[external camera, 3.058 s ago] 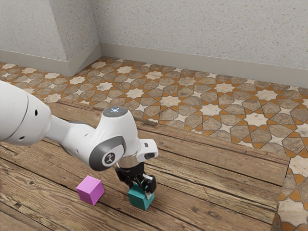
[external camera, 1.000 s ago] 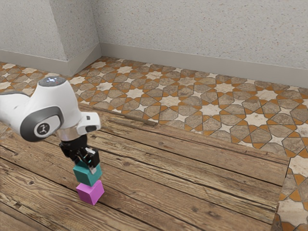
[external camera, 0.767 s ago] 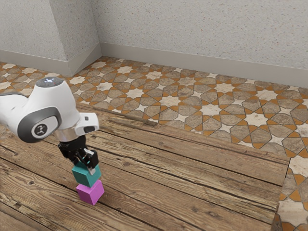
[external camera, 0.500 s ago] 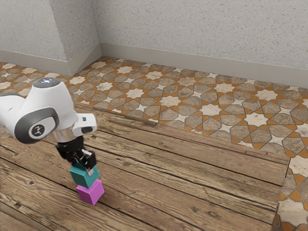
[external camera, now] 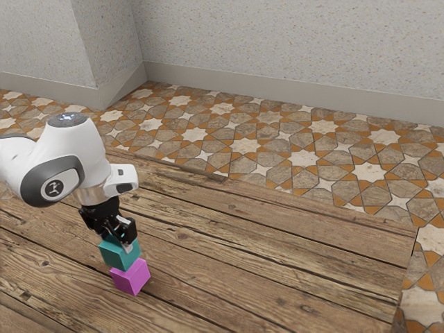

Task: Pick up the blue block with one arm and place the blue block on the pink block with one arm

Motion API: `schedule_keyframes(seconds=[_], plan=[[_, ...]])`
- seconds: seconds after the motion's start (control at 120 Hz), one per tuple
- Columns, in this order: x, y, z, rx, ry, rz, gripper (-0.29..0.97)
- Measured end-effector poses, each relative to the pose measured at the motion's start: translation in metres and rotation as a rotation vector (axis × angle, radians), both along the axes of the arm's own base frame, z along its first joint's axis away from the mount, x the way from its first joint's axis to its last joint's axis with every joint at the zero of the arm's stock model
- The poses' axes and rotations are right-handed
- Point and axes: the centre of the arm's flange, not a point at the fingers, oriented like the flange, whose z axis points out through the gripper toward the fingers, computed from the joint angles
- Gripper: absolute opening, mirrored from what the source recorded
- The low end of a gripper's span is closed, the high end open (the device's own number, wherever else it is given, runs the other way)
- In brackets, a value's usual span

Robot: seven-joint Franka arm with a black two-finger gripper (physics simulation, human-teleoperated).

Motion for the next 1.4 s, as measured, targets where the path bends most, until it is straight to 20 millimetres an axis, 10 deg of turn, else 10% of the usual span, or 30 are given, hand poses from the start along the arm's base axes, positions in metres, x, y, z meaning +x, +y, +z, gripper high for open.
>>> schedule_keyframes(seconds=[0.65,1.4], plan=[[0.003,0.0,-0.001,0.006,0.001,-0.002,0.34],[0.009,0.004,0.03,-0.011,-0.04,-0.02,0.65]])
